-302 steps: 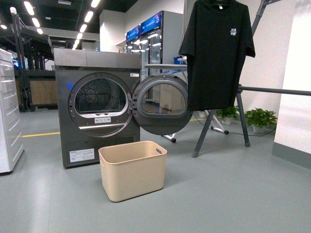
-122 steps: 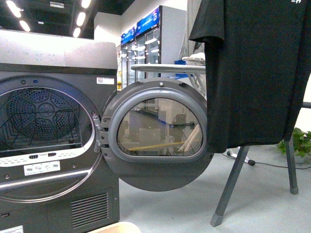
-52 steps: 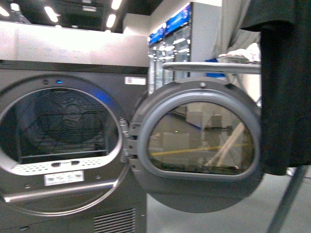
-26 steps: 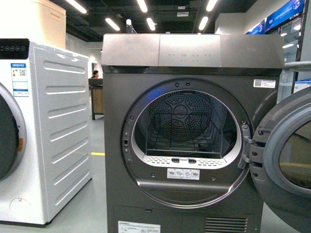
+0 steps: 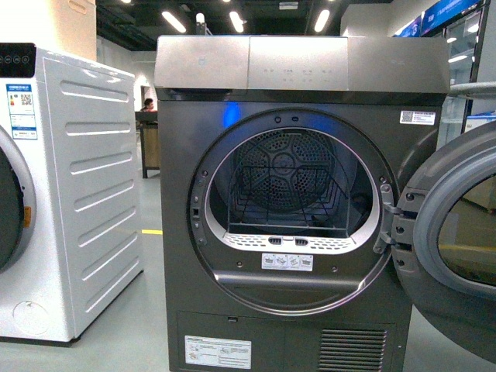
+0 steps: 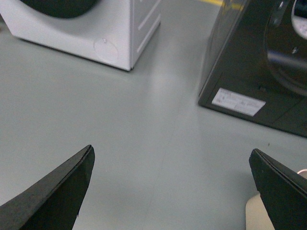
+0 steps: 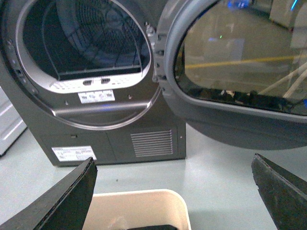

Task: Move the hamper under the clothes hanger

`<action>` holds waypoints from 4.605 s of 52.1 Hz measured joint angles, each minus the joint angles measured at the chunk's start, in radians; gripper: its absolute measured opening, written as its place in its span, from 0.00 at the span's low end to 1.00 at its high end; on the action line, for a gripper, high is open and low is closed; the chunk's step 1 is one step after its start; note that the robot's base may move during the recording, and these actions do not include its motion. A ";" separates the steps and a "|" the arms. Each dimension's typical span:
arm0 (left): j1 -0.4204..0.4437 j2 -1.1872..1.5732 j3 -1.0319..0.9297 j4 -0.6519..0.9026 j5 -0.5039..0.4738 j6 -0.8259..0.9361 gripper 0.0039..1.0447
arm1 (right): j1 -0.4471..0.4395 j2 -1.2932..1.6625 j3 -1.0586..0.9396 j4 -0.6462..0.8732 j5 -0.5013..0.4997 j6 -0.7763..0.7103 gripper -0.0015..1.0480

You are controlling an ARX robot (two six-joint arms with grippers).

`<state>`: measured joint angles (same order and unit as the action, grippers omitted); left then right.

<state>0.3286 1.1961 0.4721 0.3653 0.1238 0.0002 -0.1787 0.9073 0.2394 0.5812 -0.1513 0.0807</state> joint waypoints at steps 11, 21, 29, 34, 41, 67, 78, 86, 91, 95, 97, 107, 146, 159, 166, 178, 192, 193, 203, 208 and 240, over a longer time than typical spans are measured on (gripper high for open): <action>-0.214 0.568 0.297 0.061 -0.095 0.051 0.94 | 0.042 0.660 0.265 0.035 -0.007 -0.071 0.92; -0.340 0.760 0.451 -0.016 -0.100 0.067 0.94 | 0.043 0.909 0.396 0.023 0.037 -0.093 0.92; -0.466 0.845 0.573 -0.090 -0.169 0.062 0.94 | 0.052 1.021 0.467 0.020 0.070 -0.106 0.92; -0.571 0.913 0.664 -0.152 -0.233 0.034 0.94 | 0.056 1.104 0.517 0.020 0.095 -0.125 0.92; -0.676 0.998 0.748 -0.225 -0.278 -0.046 0.94 | 0.057 1.184 0.559 0.029 0.116 -0.158 0.92; -0.775 1.205 0.911 -0.388 -0.348 -0.374 0.94 | 0.047 1.347 0.666 0.029 0.144 -0.232 0.92; -0.825 1.257 0.948 -0.385 -0.332 -0.374 0.94 | 0.043 1.386 0.669 0.039 0.156 -0.236 0.92; -0.844 1.290 0.967 -0.390 -0.329 -0.375 0.94 | 0.043 1.408 0.669 0.051 0.162 -0.243 0.92; -0.849 1.302 0.971 -0.394 -0.328 -0.375 0.94 | 0.043 1.422 0.671 0.052 0.170 -0.251 0.92; -0.849 1.306 0.971 -0.396 -0.329 -0.375 0.94 | 0.043 1.435 0.678 0.052 0.175 -0.258 0.92; -0.849 1.307 0.971 -0.396 -0.329 -0.375 0.94 | 0.043 1.442 0.682 0.052 0.177 -0.260 0.92; -0.849 1.308 0.972 -0.397 -0.330 -0.374 0.94 | 0.044 1.485 0.709 0.051 0.188 -0.262 0.92; -0.866 1.348 1.011 -0.491 -0.357 -0.370 0.90 | 0.058 1.553 0.731 0.034 0.195 -0.259 0.86; -0.867 1.356 1.032 -0.517 -0.377 -0.363 0.51 | 0.060 1.571 0.736 0.019 0.198 -0.259 0.49; -0.867 1.359 1.033 -0.518 -0.388 -0.362 0.34 | 0.060 1.574 0.738 0.018 0.200 -0.259 0.30; -0.865 1.361 1.034 -0.522 -0.407 -0.362 0.06 | 0.060 1.574 0.738 0.018 0.198 -0.249 0.03; -0.864 1.360 1.034 -0.513 -0.404 -0.363 0.04 | 0.049 1.545 0.716 0.010 0.193 -0.237 0.03; -0.864 1.360 1.034 -0.511 -0.404 -0.362 0.04 | 0.048 1.537 0.713 0.007 0.192 -0.237 0.03; -0.864 1.337 1.024 -0.509 -0.391 -0.358 0.04 | 0.039 1.437 0.694 -0.016 0.194 -0.246 0.03; -0.863 1.310 1.021 -0.509 -0.391 -0.356 0.04 | 0.038 1.383 0.688 -0.032 0.192 -0.257 0.03; -0.846 1.234 0.960 -0.436 -0.395 -0.291 0.04 | 0.044 1.361 0.630 0.006 0.172 -0.241 0.03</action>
<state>-0.5179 2.4306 1.4323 -0.0711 -0.2714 -0.2913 -0.1349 2.2681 0.8696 0.5869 0.0212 -0.1604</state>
